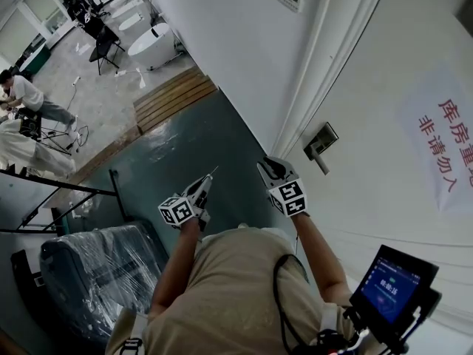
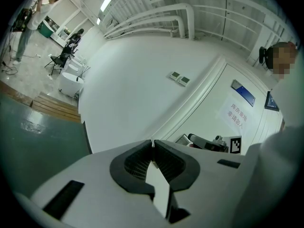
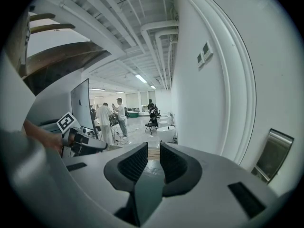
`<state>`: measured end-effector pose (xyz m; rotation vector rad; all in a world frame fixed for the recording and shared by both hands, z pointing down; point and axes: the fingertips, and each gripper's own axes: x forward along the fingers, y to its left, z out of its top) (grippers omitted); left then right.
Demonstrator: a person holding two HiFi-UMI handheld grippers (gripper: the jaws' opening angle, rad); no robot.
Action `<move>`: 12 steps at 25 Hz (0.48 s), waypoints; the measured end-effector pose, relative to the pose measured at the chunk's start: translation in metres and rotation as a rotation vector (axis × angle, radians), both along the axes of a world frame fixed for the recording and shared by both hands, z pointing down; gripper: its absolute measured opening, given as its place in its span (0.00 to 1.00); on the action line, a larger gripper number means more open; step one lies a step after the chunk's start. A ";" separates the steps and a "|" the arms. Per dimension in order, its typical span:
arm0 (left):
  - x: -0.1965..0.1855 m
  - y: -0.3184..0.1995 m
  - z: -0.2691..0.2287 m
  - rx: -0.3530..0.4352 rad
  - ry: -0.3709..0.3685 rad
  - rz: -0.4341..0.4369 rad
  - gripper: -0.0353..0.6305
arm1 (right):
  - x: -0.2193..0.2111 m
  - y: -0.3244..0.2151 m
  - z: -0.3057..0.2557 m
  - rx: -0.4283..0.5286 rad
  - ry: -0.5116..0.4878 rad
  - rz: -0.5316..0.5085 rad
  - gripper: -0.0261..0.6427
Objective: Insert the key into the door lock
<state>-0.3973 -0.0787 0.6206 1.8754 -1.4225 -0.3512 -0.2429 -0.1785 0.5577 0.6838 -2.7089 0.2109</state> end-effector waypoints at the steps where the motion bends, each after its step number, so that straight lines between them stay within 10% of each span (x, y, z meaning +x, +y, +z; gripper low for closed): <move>1: -0.002 0.000 0.000 0.000 0.000 -0.003 0.10 | -0.003 0.000 0.001 -0.001 0.000 -0.003 0.17; 12: -0.003 0.000 0.005 -0.016 0.003 -0.008 0.10 | -0.009 0.002 0.000 -0.014 -0.014 -0.021 0.17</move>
